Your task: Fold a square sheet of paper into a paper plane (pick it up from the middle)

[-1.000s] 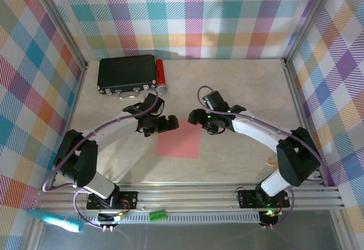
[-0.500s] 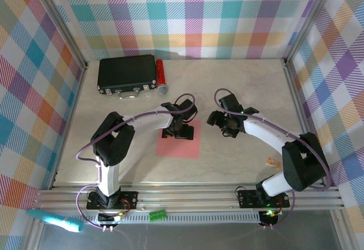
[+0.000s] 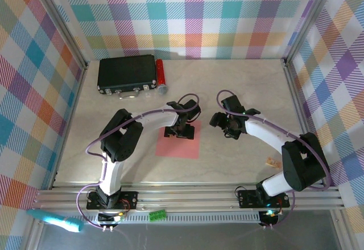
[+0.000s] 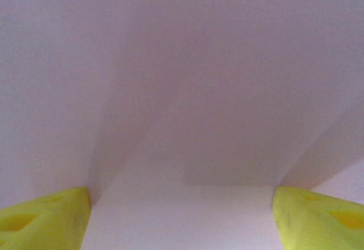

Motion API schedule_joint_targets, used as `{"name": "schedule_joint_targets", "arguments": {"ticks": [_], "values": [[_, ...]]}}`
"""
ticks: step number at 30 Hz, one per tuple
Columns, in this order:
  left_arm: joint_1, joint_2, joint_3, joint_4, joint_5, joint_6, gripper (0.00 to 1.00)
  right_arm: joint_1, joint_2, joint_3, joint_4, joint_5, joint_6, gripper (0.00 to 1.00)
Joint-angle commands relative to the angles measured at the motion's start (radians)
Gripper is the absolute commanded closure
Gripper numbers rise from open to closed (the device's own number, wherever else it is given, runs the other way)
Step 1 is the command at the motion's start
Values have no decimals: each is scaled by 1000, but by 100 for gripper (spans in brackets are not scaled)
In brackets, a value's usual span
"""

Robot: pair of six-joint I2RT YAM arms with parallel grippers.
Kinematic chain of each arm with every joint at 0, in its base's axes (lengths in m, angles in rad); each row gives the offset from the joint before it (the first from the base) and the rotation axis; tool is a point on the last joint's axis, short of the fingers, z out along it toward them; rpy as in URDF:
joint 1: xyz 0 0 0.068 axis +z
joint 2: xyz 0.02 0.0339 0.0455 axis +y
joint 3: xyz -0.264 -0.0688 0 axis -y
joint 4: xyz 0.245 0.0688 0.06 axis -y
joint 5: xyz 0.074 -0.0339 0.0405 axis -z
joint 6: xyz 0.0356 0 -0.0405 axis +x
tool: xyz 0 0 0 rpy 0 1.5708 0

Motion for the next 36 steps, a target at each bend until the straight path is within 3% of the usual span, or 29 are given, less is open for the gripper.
{"name": "schedule_joint_targets", "arguments": {"ticks": [1,15,26,36], "values": [[-12,48,-52,-35,-24,-12,20,-9,-1,-18,0,-9,11,14],[-12,1,-92,-3,-23,-5,30,-14,-6,-14,-3,-5,21,14],[-15,-142,-71,-42,-1,-6,15,-16,-12,-17,-4,-7,26,14],[-14,-145,-167,-19,75,-27,14,-15,2,-21,6,-22,32,14]]}}
